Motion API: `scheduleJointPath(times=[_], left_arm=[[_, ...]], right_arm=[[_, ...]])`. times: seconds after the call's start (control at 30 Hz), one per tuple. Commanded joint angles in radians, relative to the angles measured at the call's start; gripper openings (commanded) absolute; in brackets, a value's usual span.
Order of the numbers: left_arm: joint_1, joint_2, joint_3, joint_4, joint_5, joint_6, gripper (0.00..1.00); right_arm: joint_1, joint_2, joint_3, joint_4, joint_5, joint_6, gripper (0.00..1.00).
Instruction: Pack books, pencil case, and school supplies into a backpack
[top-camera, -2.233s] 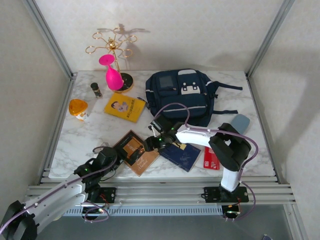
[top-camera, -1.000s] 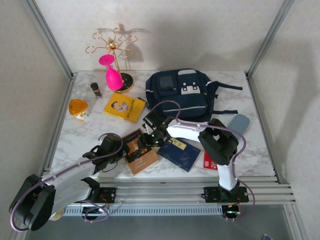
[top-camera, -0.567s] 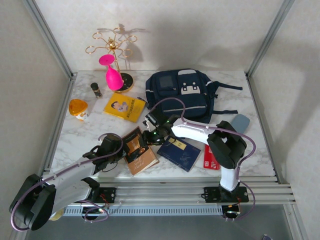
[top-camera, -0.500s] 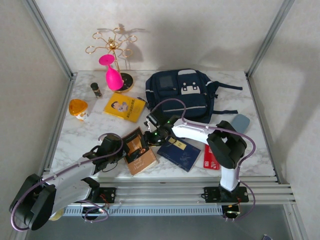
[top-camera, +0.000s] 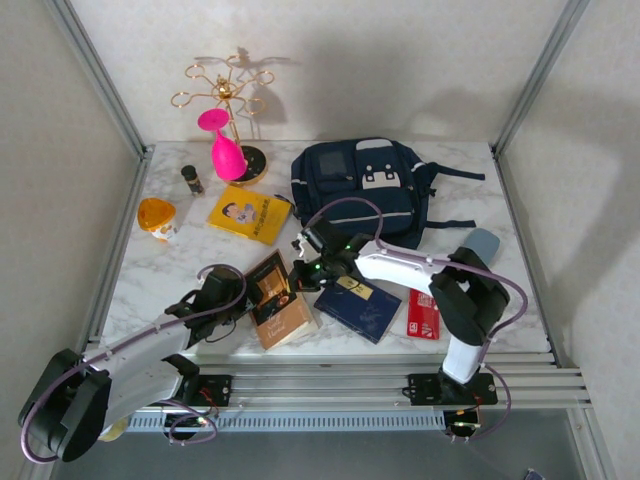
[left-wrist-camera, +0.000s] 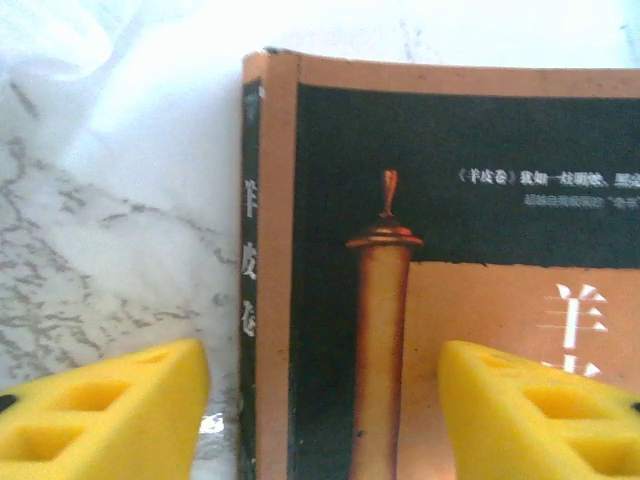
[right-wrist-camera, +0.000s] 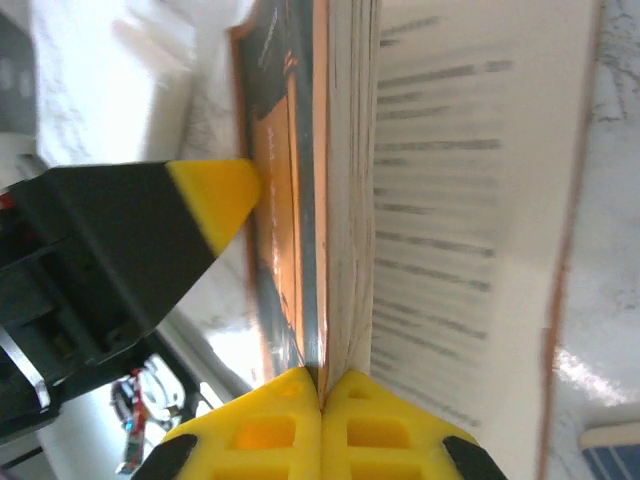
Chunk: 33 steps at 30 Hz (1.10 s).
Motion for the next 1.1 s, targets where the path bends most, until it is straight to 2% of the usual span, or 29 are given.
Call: scheduleJointPath(times=[0.0,0.13,0.17,0.33,0.5,0.63,0.77,0.97,1.07], left_arm=[[0.045,-0.031,0.067,0.000,-0.002,0.053,0.76],[0.080,-0.092,0.174,-0.067,0.056,0.081,0.97],[0.085,-0.098,0.197,-0.073,0.071,0.081,0.99],[0.088,-0.113,0.269,0.011,0.225,0.045,0.99],[0.084,-0.089,0.266,0.180,0.379,-0.015,0.99],[0.066,-0.080,0.227,0.370,0.459,-0.084,0.86],[0.035,-0.075,0.214,0.552,0.520,-0.141,0.72],[-0.002,-0.056,0.258,0.560,0.526,-0.133,0.49],[-0.011,-0.053,0.256,0.576,0.510,-0.139,0.32]], right_arm=[[-0.032,-0.147,-0.060,0.173,-0.076,0.075,0.00],[-0.086,-0.239,-0.071,0.225,-0.143,0.128,0.00],[-0.100,-0.256,-0.078,0.240,-0.161,0.143,0.00],[-0.180,-0.341,-0.104,0.373,-0.256,0.242,0.00],[-0.255,-0.379,-0.083,0.402,-0.323,0.278,0.00],[-0.286,-0.383,-0.113,0.482,-0.368,0.342,0.00],[-0.302,-0.375,-0.132,0.490,-0.374,0.337,0.00],[-0.342,-0.374,-0.147,0.446,-0.374,0.300,0.00],[-0.355,-0.377,-0.147,0.385,-0.362,0.261,0.00]])
